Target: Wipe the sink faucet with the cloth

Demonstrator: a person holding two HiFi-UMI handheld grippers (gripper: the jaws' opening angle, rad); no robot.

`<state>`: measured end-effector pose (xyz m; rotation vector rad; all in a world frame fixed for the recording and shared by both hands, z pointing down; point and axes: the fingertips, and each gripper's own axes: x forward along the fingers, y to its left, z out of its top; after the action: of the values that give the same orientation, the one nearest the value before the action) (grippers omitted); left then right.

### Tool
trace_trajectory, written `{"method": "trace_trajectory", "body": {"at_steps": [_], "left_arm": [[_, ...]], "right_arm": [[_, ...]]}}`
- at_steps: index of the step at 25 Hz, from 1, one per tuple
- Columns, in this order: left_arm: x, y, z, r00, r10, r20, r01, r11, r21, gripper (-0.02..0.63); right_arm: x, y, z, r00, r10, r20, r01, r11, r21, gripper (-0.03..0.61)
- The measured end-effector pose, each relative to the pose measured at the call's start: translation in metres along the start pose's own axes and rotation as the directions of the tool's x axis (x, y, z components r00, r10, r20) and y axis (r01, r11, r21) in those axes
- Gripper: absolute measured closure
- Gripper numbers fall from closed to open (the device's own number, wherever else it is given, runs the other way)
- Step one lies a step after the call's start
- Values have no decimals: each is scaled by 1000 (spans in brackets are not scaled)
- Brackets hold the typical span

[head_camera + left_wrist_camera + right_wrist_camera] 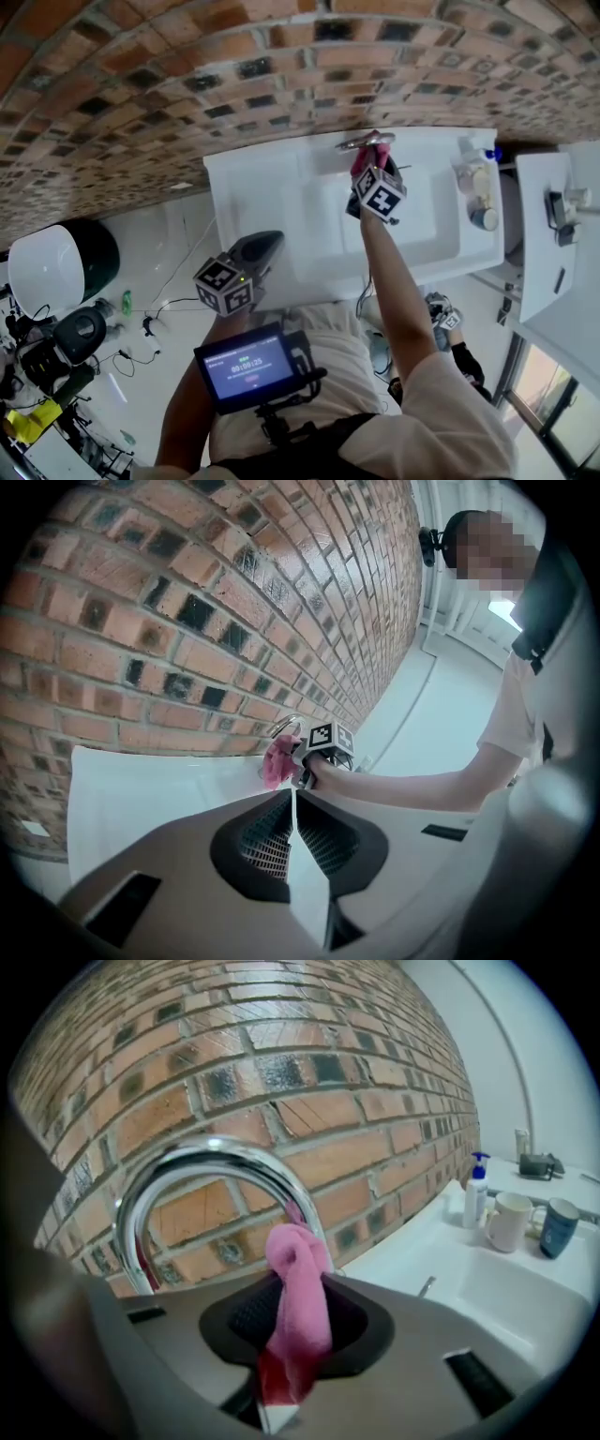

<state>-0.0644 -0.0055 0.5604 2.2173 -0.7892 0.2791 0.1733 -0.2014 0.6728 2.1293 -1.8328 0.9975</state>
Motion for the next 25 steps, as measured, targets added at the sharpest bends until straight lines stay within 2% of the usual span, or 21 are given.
{"method": "trace_trajectory", "body": {"at_steps": [2,5,8,13,15,19,23,25], "left_arm": [[-2,-1,0,1000,3,3,-3,1000,2,614],[-4,-2,-1,1000,5,8,-5,1000,4,614],[-4,-4,-2,1000,12,9,-12,1000,2,614],[-2,-9,-2,1000,11,17,-11,1000,7,614],[0,-11,-2,1000,11,19,-11,1000,8,614],[1,-12,-3,1000,18,20,-18,1000,4,614],[2,-12,-4,999,27,22,-27,1000,-1,614],[3,-12,-4,999,31,24,-31,1000,-3,614]], "right_arm": [[-8,6,10,999,21,34,-19,999,-47,477],[-21,14,22,994,56,96,-37,982,-185,477],[-33,28,36,986,100,136,-51,945,-324,479],[-41,40,40,972,159,172,-61,881,-469,479],[-46,50,41,962,198,188,-65,834,-547,479],[-49,72,33,942,285,177,-80,703,-707,480],[-48,85,22,929,343,139,-100,595,-798,480],[-47,90,16,924,363,118,-113,555,-824,480]]}}
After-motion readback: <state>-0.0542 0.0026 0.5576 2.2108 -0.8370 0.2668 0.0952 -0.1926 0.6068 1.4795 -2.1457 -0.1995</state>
